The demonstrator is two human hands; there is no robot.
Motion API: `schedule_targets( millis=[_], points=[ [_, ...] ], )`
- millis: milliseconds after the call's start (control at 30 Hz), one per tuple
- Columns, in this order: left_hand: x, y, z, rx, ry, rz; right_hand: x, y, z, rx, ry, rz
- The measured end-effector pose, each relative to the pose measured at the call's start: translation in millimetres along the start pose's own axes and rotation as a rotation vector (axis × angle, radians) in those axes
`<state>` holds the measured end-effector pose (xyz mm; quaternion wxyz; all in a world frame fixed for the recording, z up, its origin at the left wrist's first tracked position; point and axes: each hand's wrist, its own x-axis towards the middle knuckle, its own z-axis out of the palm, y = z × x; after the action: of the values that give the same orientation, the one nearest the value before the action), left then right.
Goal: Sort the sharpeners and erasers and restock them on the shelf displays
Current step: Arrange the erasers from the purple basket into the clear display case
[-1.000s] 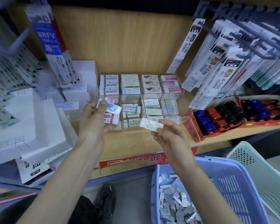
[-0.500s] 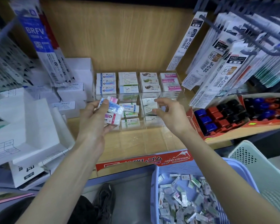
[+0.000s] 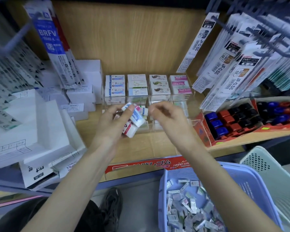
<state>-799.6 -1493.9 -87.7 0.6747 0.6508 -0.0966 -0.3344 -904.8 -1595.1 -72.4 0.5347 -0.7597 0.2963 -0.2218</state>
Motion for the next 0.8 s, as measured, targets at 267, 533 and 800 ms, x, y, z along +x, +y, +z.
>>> schedule_targets(
  millis=[267,533,800],
  points=[
    [-9,-10,-1,0.247,-0.133,0.025,-28,8,19,0.146,-0.085,0.19],
    [-18,-2,-30,0.247,-0.086,0.043,-44,9,10,0.344,-0.035,0.262],
    [-32,8,-87,0.199,0.035,0.113,-43,4,33,0.224,-0.019,0.289]
  ],
)
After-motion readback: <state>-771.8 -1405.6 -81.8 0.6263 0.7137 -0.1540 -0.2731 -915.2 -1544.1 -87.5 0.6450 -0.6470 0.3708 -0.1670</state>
